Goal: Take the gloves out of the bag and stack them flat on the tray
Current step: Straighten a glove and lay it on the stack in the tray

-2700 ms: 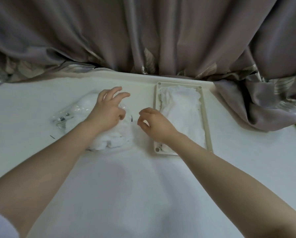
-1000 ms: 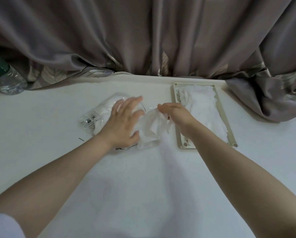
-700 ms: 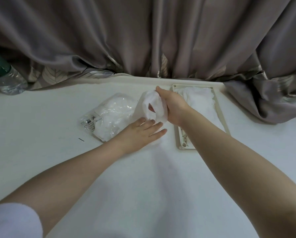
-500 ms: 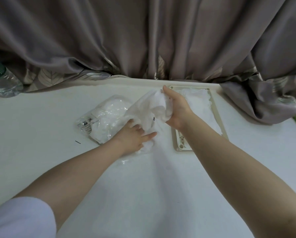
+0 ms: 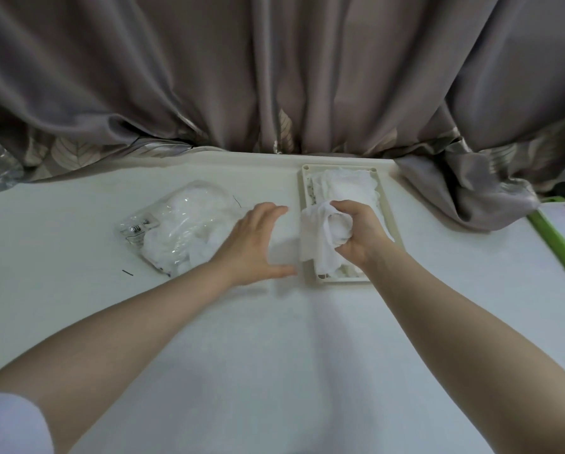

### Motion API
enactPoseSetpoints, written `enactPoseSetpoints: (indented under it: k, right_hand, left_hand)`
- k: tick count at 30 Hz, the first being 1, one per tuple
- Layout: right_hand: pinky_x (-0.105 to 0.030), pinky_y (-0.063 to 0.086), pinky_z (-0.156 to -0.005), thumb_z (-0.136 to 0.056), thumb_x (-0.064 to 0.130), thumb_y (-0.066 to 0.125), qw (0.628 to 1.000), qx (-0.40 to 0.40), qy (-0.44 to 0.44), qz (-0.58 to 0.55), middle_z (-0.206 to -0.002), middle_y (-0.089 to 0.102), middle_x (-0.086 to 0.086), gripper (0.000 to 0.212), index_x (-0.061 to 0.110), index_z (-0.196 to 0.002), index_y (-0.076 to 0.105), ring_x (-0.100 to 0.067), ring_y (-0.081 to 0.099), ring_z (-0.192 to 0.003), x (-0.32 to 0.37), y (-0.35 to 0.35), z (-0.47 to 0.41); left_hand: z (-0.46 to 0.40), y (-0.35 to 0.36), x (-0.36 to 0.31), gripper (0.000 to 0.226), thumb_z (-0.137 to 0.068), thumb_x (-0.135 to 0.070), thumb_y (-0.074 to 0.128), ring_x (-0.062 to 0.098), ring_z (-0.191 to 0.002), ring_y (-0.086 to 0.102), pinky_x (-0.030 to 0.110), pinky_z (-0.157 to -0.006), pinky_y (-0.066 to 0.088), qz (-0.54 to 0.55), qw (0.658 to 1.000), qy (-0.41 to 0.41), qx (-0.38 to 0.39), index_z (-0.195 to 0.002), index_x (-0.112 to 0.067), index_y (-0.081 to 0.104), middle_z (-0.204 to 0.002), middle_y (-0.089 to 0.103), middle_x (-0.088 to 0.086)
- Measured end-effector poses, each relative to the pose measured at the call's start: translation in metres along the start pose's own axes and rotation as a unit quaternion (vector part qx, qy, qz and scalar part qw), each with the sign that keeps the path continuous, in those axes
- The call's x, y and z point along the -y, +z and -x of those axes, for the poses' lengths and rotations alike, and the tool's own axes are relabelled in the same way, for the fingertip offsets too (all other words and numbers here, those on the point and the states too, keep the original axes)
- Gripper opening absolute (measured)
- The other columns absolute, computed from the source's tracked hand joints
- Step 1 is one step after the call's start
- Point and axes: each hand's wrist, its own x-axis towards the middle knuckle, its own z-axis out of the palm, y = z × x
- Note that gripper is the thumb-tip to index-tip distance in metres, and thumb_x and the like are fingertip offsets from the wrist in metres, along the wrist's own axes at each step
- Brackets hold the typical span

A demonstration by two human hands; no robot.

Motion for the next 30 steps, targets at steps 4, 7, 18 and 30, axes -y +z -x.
enactPoseSetpoints:
  k: [4, 7, 18, 30]
  right_hand:
    - [-0.029, 0.053, -0.077, -0.094, 0.009, 0.046, 0.999, 0.039, -0.003, -0.019, -0.075, 0.068, -0.015, 0.014, -0.002, -0.094, 0.056, -0.021, 0.067, -0.068, 0.005, -0.009, 0.011]
    - [-0.040, 0.046, -0.100, -0.094, 0.018, 0.049, 0.999, 0.039, -0.009, -0.017, -0.092, 0.065, -0.019, 0.023, -0.002, -0.104, 0.055, -0.029, 0.064, -0.083, 0.013, -0.021, 0.019]
    - [-0.033, 0.048, -0.063, -0.093, 0.014, 0.049, 0.958, -0.084, 0.054, 0.269, -0.091, 0.060, -0.013, 0.012, 0.006, -0.093, 0.057, -0.026, 0.057, -0.074, 0.054, -0.097, 0.047]
    - [-0.020, 0.045, -0.096, -0.083, 0.020, 0.070, 0.825, 0.212, -0.150, 0.502, -0.112, 0.068, 0.006, 0.032, 0.019, -0.114, 0.063, -0.008, 0.061, -0.110, 0.075, -0.087, 0.068]
  left_hand:
    - [-0.005, 0.021, -0.048, 0.121, -0.047, -0.070, 0.066, 0.021, -0.136, 0.023, 0.034, -0.110, 0.026, 0.101, 0.994, 0.022, -0.022, -0.141, -0.009, 0.021, -0.145, 0.020, 0.008]
    - [-0.022, 0.025, -0.062, 0.086, -0.061, -0.050, 0.074, 0.018, -0.135, 0.026, 0.024, -0.105, 0.024, 0.157, 0.984, -0.051, -0.072, -0.125, -0.003, 0.041, -0.144, 0.021, 0.011]
    - [-0.050, -0.002, -0.091, 0.020, -0.090, 0.000, 0.056, -0.006, -0.062, 0.052, 0.009, -0.065, 0.041, 0.381, 0.915, -0.130, -0.039, -0.080, -0.018, 0.060, -0.074, 0.057, -0.005]
    - [-0.075, -0.015, -0.158, 0.012, -0.088, -0.005, 0.061, 0.006, -0.078, 0.059, 0.020, -0.076, 0.046, 0.292, 0.936, -0.087, 0.180, -0.086, -0.016, 0.066, -0.085, 0.067, -0.001]
